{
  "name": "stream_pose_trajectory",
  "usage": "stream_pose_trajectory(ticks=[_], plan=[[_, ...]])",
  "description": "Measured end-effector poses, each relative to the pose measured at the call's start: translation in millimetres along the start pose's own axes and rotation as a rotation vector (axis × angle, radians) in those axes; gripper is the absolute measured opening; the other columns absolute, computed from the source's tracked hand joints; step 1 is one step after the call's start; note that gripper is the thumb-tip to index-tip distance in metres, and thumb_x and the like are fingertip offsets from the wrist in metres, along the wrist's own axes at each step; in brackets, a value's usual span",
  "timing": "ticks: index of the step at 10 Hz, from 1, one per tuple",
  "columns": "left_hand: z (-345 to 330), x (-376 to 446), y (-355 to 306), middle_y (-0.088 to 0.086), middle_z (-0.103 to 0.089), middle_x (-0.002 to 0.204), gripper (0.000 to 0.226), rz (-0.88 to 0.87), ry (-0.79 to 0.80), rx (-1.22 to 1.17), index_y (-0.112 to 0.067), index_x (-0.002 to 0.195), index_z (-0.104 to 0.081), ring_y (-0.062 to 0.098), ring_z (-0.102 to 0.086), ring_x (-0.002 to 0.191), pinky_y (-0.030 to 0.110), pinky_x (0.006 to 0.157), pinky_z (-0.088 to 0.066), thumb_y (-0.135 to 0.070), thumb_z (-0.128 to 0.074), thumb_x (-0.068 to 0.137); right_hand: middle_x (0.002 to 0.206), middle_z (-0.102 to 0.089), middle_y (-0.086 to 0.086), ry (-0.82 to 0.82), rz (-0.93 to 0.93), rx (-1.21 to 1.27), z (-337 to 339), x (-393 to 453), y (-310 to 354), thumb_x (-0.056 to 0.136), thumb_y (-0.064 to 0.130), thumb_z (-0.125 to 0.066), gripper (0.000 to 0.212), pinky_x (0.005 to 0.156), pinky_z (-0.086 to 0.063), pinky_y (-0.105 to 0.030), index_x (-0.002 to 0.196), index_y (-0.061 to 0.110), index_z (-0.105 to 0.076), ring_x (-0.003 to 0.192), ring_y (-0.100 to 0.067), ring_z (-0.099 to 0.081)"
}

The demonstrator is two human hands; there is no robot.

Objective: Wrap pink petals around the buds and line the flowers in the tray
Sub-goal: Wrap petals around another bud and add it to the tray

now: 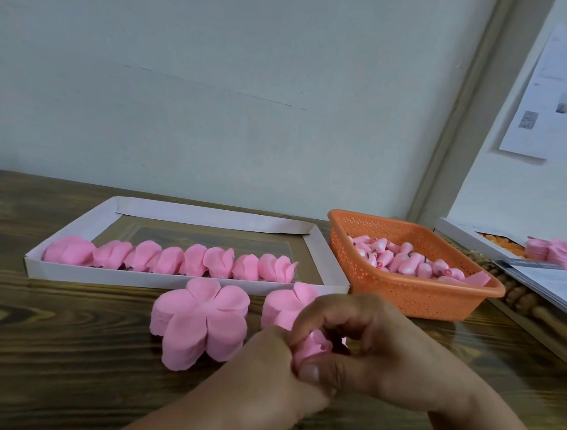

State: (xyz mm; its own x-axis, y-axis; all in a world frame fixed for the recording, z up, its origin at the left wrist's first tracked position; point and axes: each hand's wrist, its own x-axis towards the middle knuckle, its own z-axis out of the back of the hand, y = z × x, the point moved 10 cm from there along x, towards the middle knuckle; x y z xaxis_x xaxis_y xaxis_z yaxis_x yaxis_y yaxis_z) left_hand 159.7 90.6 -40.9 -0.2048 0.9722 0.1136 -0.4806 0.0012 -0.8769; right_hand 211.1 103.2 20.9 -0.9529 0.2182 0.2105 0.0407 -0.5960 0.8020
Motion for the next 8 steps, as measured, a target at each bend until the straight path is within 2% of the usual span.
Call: stream_pose_trajectory(ticks=[1,2,3,4,5,6,7,8], plan=[[-4.9,1.0,9.9,0.005,-0.065,0.077,0.008,0.068,0.047,-0.088,-0.023,0.075,-0.058,0.010,-0.067,0.082,0.008,0.060,-0.045,-0.029,-0.061,0.076,0.069,-0.062,0.013,-0.020,-0.006,-0.015,-4.1,0.9,-9.5,0.082,0.004,-0.070,0.006,0.061,-0.041,-0.010,0.082,0.009,-0.072,0.062,0.003,-0.054],[-6.8,-8.3,33.3,0.012,-0.062,0.087,0.025,0.219,0.057,-0.058,-0.005,0.081,-0.058,0.008,-0.065,0.053,0.012,0.044,-0.044,-0.029,-0.066,0.082,0.065,-0.063,0.012,-0.049,-0.006,0.029,-9.0,2.8,-18.2,0.081,0.005,-0.071,0.008,0.060,-0.041,-0.011,0.076,0.011,-0.071,0.059,0.004,-0.053],[-4.8,-7.9,30.6,0.003,-0.066,0.087,0.013,0.148,0.096,-0.111,-0.023,0.075,-0.063,-0.001,-0.067,0.068,0.012,0.048,-0.047,-0.031,-0.067,0.085,0.070,-0.067,0.005,-0.069,0.017,0.114,-13.8,8.7,-23.1,0.080,0.006,-0.071,0.005,0.061,-0.044,-0.016,0.076,0.009,-0.071,0.064,0.000,-0.058],[-4.4,-12.4,18.4,-0.013,-0.065,0.065,0.018,0.129,0.231,-0.389,-0.036,0.080,-0.073,0.001,-0.062,0.060,0.022,0.059,-0.052,-0.051,-0.078,0.070,0.067,-0.066,-0.010,-0.127,0.055,0.246,-7.8,15.8,-27.2,0.079,0.009,-0.070,0.005,0.052,-0.045,-0.026,0.074,0.009,-0.071,0.060,-0.012,-0.062],[4.3,-18.1,23.1,0.004,-0.070,0.083,0.068,0.220,0.268,-0.596,-0.023,0.091,-0.075,0.013,-0.063,0.070,0.029,0.065,-0.054,-0.077,-0.071,0.052,0.053,-0.058,-0.007,-0.268,0.024,0.412,12.9,16.5,-41.3,0.068,0.027,-0.081,0.017,0.042,-0.028,-0.024,0.068,0.013,-0.071,0.042,-0.012,-0.046],[28.0,-16.6,34.5,0.014,-0.070,0.084,0.073,0.302,0.105,-0.763,-0.011,0.091,-0.073,0.019,-0.063,0.064,0.032,0.057,-0.054,-0.074,-0.058,0.058,0.051,-0.055,-0.005,-0.310,0.057,0.583,23.1,16.5,-45.6,0.054,0.039,-0.088,0.033,0.040,-0.032,-0.016,0.064,0.013,-0.071,0.039,-0.008,-0.040],[52.2,-14.1,48.5,0.015,-0.069,0.074,0.067,0.319,-0.102,-0.789,-0.004,0.092,-0.072,0.018,-0.061,0.054,0.028,0.046,-0.052,-0.061,-0.057,0.060,0.052,-0.056,-0.002,-0.318,0.080,0.650,25.7,17.0,-44.5,0.052,0.038,-0.089,0.034,0.041,-0.035,-0.014,0.064,0.012,-0.070,0.039,-0.006,-0.042],[56.1,-15.7,45.1,0.015,-0.070,0.074,0.063,0.275,-0.104,-0.742,-0.004,0.082,-0.076,0.018,-0.062,0.056,0.026,0.047,-0.052,-0.059,-0.060,0.057,0.052,-0.056,-0.002,-0.334,0.083,0.684,27.5,17.8,-46.3,0.050,0.037,-0.090,0.036,0.042,-0.035,-0.014,0.062,0.010,-0.070,0.040,-0.006,-0.040]])
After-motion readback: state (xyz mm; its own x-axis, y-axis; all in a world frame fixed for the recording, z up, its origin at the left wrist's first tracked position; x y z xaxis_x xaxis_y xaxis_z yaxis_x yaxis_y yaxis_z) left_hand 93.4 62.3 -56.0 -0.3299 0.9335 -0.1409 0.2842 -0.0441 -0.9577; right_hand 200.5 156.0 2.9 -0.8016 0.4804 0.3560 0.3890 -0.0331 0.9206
